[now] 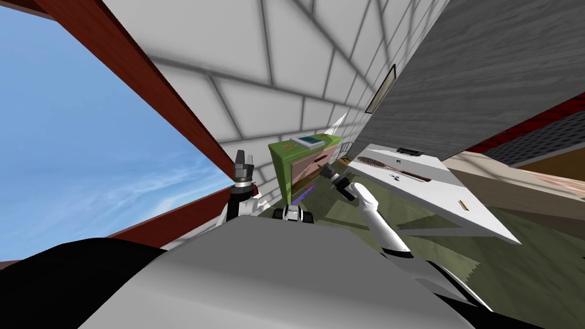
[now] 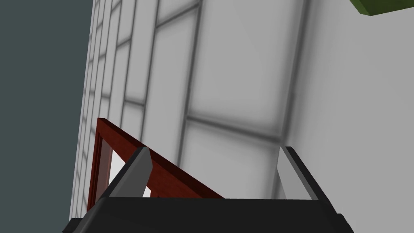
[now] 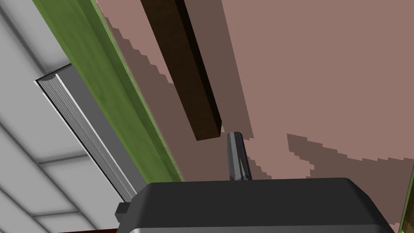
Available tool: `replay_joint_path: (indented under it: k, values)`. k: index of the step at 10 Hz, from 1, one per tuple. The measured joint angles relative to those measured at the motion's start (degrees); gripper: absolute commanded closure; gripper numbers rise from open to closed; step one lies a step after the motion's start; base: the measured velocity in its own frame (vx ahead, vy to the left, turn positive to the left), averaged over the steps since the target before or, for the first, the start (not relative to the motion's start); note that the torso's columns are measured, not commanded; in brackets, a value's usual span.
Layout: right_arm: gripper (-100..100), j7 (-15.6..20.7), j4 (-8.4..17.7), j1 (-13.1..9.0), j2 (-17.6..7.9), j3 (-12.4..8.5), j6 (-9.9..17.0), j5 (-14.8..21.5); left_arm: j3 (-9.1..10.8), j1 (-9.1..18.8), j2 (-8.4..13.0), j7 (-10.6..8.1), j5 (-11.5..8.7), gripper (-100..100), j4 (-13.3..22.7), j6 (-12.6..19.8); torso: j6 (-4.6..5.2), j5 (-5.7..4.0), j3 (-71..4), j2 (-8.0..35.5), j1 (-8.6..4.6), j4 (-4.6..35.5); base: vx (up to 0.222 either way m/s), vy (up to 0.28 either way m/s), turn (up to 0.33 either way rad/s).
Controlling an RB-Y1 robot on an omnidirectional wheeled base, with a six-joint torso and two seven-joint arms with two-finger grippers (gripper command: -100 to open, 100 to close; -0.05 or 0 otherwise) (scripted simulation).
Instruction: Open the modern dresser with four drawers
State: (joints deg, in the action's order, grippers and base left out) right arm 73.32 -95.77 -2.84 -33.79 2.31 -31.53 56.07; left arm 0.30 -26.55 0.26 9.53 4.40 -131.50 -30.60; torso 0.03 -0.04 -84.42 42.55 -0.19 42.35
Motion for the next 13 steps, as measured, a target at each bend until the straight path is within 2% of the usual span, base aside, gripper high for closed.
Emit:
replay_joint_path:
  k: [3, 4, 5, 9, 10, 11, 13]
  values:
    - [100, -0.5, -0.5, 0.2, -0.6, -0.1, -0.6, -0.3, 0.00, 0.0, 0.0, 0.00, 0.0, 0, 0.0, 0.0, -0.03, 0.03, -0.1, -0.2, 0.14, 0.0, -0.120, -0.100, -0.028]
    - [-100, -0.5, -0.5, 0.2, -0.7, -0.1, -0.6, -0.3, 0.00, 0.0, 0.0, 0.00, 0.0, 0, 0.0, 0.0, -0.06, 0.10, -0.3, -0.5, 0.43, -0.1, 0.040, 0.063, 0.052]
    - [-100, -1.0, -0.6, 0.0, -1.3, -0.1, -0.3, -0.2, -0.01, 0.0, 0.0, 0.00, 0.0, 0, 0.0, 0.0, -0.09, 0.20, -0.5, -0.8, 0.73, -0.2, 0.096, 0.114, 0.034]
    - [-100, -2.3, 0.1, -1.1, -2.7, -0.4, 0.0, -0.2, -0.01, 0.0, 0.0, 0.00, 0.0, 0, 0.0, 0.0, -0.01, -0.03, 0.0, 0.0, -0.07, 0.0, 0.096, 0.097, 0.032]
    - [-100, -2.9, 0.5, -1.7, -3.5, -0.6, 0.1, -0.3, -0.01, 0.0, 0.0, 0.00, 0.0, 0, 0.0, 0.0, -0.03, 0.01, 0.0, -0.1, 0.12, 0.0, 0.048, 0.055, 0.011]
    - [100, -3.1, 0.5, -1.8, -3.6, -0.6, 0.1, -0.3, -0.01, 0.0, 0.0, 0.00, 0.0, 0, 0.0, 0.0, -0.01, 0.02, 0.0, -0.1, 0.07, 0.0, 0.009, 0.009, -0.001]
    - [100, -3.2, 0.2, -1.7, -3.9, -0.7, -0.1, -0.4, 0.00, 0.0, 0.0, 0.00, 0.0, 0, 0.0, 0.0, 0.02, -0.06, 0.1, 0.1, -0.22, 0.0, -0.108, -0.103, -0.064]
